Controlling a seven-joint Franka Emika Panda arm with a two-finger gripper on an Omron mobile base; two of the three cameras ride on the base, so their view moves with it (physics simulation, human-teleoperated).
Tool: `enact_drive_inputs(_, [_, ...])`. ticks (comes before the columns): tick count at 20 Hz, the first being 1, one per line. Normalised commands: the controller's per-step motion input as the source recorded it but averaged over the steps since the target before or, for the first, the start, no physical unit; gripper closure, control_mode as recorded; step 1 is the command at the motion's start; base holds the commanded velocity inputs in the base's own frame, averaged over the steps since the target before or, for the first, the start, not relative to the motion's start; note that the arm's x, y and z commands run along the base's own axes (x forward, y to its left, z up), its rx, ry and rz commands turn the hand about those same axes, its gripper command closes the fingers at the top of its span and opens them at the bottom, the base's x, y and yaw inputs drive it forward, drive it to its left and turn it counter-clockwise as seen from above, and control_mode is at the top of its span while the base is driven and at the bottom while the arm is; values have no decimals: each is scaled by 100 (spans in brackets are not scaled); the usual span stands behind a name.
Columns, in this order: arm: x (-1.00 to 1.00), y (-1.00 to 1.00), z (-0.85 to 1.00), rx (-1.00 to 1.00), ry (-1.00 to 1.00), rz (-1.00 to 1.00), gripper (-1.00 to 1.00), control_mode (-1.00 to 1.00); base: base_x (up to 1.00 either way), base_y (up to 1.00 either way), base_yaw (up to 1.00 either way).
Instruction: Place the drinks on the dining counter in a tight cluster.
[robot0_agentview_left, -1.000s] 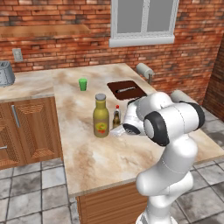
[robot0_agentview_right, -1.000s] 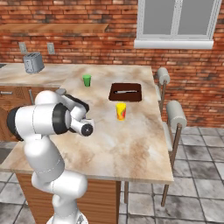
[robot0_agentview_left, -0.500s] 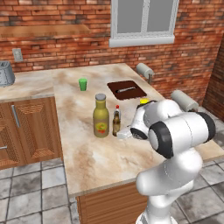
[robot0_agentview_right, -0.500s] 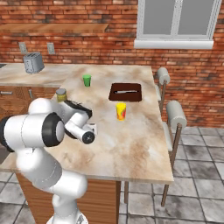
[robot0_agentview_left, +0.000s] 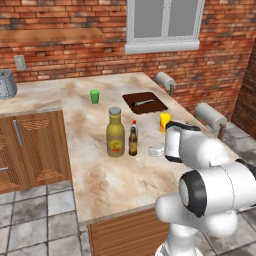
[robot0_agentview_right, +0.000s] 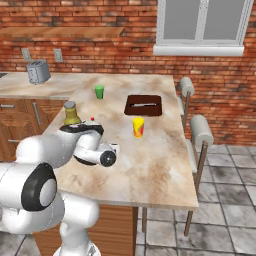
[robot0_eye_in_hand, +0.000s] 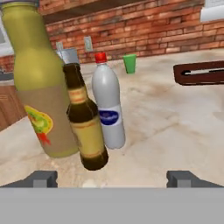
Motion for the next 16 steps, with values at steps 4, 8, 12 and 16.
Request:
enact_drive_inputs(4, [5, -77, 100, -5, 46, 0, -100, -100, 0, 0, 0])
enact_drive_inputs(8, [-6, -55, 100, -8, 41, 0, -100, -100, 0, 0, 0])
enact_drive_inputs(12, [-67, -9, 94, -6, 16, 0, -100, -100, 0, 0, 0])
enact_drive_inputs(16, [-100, 1, 99, -7, 0, 0, -100, -100, 0, 0, 0])
